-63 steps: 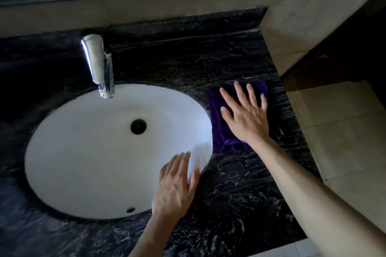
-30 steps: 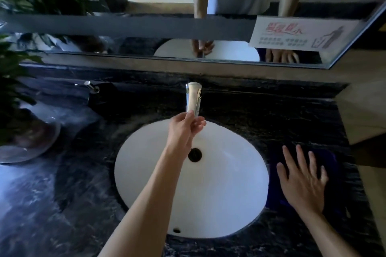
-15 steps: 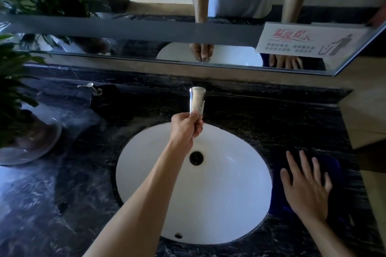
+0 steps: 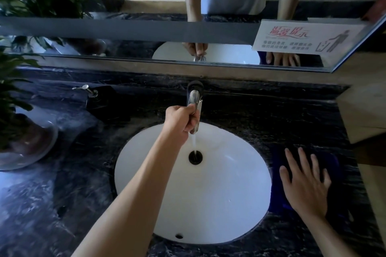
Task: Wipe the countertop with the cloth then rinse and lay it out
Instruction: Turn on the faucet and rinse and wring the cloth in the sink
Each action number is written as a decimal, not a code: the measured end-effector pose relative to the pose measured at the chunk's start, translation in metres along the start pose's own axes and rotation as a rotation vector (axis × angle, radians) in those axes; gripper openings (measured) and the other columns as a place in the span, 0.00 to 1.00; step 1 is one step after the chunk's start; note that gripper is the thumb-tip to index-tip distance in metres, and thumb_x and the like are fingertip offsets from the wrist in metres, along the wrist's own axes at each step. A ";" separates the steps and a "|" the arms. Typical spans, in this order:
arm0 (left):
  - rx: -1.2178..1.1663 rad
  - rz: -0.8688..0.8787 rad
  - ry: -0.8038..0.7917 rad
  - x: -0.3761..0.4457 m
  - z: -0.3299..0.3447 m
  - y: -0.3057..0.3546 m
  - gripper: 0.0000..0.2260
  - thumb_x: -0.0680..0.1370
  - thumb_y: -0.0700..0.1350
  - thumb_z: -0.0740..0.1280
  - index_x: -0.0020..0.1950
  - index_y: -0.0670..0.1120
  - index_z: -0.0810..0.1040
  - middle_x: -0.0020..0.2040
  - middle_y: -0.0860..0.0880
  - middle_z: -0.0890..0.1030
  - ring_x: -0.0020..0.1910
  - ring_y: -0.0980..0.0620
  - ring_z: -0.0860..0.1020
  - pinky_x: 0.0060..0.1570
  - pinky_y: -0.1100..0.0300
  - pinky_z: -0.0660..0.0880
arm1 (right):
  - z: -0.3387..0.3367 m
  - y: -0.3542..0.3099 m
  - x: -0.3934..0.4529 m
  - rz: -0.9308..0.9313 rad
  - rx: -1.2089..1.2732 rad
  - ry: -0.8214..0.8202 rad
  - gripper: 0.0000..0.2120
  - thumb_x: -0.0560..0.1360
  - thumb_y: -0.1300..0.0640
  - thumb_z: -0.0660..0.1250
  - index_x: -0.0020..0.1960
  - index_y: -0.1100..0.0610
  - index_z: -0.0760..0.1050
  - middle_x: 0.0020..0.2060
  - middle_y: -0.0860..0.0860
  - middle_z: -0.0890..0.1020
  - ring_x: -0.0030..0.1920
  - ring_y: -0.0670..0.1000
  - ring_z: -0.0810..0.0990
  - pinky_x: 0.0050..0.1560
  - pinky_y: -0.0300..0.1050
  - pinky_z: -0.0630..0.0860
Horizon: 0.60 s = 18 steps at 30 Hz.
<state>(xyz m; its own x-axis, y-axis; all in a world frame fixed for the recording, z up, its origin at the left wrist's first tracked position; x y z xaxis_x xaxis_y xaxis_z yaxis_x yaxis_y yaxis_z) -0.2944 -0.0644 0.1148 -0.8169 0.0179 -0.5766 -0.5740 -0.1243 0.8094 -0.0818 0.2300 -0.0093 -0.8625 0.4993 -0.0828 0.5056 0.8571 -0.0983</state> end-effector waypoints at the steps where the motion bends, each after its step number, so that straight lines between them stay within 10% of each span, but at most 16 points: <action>1: -0.003 0.001 -0.007 -0.001 0.000 0.003 0.09 0.82 0.37 0.62 0.45 0.34 0.77 0.28 0.45 0.74 0.19 0.56 0.66 0.18 0.66 0.57 | 0.000 0.000 0.000 -0.002 0.003 0.000 0.30 0.81 0.36 0.42 0.82 0.40 0.52 0.82 0.49 0.58 0.82 0.56 0.53 0.77 0.64 0.54; 18: -0.078 -0.008 -0.002 -0.006 -0.001 -0.008 0.10 0.82 0.40 0.62 0.45 0.37 0.78 0.28 0.45 0.75 0.21 0.54 0.67 0.17 0.65 0.58 | 0.001 -0.004 0.002 -0.028 -0.016 -0.009 0.30 0.81 0.37 0.43 0.82 0.43 0.54 0.82 0.51 0.59 0.81 0.59 0.55 0.77 0.67 0.55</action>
<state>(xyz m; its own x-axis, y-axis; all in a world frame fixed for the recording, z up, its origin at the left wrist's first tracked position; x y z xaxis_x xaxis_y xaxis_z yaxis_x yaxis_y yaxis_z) -0.2850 -0.0650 0.1117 -0.8126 0.0210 -0.5824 -0.5740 -0.2014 0.7937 -0.0850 0.2276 -0.0099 -0.8758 0.4743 -0.0896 0.4812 0.8725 -0.0849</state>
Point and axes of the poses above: each hand's wrist, its own x-axis towards the middle knuckle, its own z-axis out of the palm, y = z × x, the point moved 3 cm from there along x, towards the middle knuckle
